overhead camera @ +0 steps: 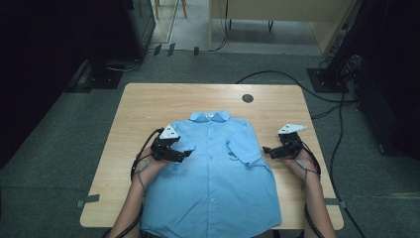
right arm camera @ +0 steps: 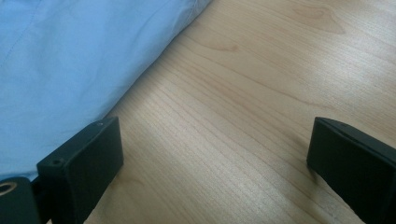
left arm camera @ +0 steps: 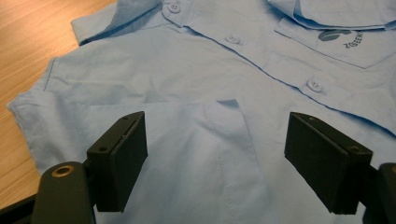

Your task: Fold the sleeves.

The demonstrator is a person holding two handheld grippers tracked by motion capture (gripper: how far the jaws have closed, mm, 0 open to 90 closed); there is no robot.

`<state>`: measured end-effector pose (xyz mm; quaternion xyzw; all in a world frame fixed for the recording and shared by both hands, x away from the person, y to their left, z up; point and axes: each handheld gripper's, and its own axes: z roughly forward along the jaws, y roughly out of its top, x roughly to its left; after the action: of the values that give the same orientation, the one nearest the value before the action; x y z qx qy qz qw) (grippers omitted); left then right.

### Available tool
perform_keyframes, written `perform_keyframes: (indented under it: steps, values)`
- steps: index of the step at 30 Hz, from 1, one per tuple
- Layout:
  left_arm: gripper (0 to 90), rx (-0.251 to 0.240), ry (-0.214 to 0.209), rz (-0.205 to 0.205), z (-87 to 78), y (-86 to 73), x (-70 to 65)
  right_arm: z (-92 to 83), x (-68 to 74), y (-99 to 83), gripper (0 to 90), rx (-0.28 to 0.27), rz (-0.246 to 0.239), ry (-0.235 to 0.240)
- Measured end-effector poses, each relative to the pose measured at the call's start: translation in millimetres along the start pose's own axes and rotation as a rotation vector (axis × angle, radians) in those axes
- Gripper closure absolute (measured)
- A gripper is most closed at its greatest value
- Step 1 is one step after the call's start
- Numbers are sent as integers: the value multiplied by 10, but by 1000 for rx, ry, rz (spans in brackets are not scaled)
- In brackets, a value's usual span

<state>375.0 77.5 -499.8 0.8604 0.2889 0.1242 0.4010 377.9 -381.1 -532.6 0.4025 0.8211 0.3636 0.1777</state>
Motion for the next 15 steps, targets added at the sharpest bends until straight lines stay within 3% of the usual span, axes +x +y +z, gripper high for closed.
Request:
perform_keyframes:
  steps: [1,2,15]
  values:
    - [213,0,0,0,0,0,0,0,0,0,32,0,0,0]
    - [213,-6,-3,-26,-23,-13,31,0,0,0,32,0,0,0]
    - [213,-21,25,-21,-149,-68,97,1,2,-1,21,3,-3,0]
